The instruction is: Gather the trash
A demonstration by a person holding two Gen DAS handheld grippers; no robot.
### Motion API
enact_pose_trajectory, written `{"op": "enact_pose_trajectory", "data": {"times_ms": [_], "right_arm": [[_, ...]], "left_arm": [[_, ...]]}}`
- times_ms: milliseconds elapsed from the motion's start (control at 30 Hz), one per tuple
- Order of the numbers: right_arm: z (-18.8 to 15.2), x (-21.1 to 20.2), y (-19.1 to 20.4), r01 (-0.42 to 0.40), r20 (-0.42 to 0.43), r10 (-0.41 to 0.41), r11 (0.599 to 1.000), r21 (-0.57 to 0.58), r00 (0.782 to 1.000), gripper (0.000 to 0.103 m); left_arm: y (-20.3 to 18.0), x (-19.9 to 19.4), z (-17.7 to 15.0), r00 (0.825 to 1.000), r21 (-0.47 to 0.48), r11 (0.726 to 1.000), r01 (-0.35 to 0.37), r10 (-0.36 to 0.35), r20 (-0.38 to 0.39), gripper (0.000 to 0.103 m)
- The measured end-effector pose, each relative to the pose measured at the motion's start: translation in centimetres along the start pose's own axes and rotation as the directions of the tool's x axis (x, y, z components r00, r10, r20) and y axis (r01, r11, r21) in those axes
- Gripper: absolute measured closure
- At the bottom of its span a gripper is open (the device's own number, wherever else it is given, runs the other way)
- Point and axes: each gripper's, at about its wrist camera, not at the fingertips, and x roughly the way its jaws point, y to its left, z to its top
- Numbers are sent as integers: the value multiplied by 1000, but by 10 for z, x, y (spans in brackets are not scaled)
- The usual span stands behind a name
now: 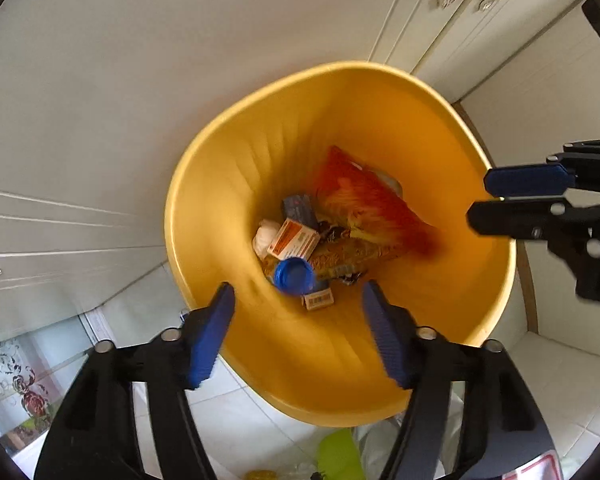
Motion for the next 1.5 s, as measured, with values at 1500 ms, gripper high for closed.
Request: {"op": "enact_pose_trajectory", "data": {"times_ms": [1500], "right_arm": [[-84, -151, 73, 291, 230, -315, 947, 134, 921, 34]], "left_arm": [[22, -189, -89, 982, -563, 826, -20, 123, 146, 7]]}}
